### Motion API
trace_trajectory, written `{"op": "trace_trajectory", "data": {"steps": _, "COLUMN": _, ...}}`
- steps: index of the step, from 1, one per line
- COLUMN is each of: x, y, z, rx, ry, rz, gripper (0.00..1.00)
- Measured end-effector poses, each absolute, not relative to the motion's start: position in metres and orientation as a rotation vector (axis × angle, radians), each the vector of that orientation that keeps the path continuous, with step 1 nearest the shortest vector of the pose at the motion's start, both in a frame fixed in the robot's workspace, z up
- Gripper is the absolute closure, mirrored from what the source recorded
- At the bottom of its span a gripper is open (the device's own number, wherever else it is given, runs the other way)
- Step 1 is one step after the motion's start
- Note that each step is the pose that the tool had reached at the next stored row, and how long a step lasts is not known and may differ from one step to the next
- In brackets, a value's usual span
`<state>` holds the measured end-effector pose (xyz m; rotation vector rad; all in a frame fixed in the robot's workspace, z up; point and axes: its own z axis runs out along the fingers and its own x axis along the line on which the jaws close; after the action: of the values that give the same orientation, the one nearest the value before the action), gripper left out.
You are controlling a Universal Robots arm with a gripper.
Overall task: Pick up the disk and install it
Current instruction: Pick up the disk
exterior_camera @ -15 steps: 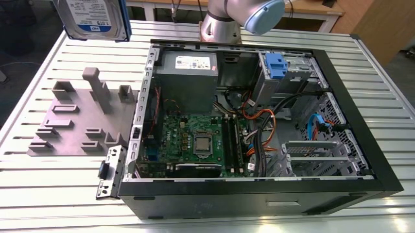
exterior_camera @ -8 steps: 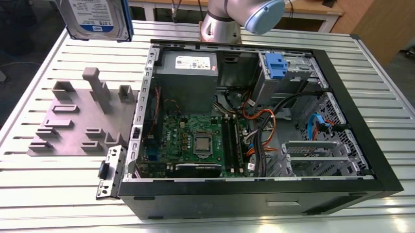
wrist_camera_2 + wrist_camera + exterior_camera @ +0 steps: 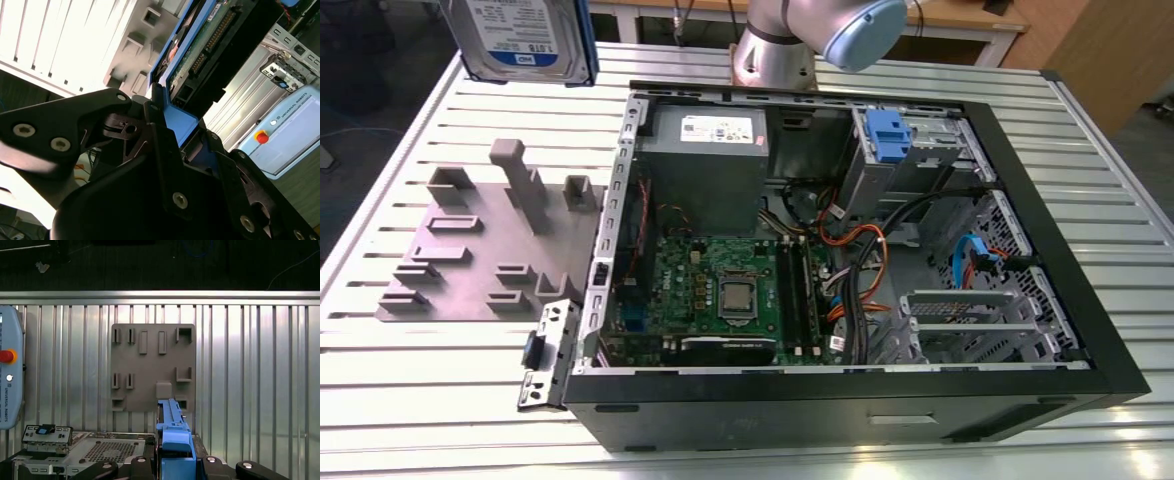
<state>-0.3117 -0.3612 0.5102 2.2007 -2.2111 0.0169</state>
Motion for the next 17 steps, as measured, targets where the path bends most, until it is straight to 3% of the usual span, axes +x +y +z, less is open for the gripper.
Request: {"op": "trace_trajectory", "data": {"steps": 17, "x": -0.3047, "y": -0.3613, "z": 0.5102, "rx": 2.201, "ry": -2.211, "rz": 0.017, "gripper": 0.64}}
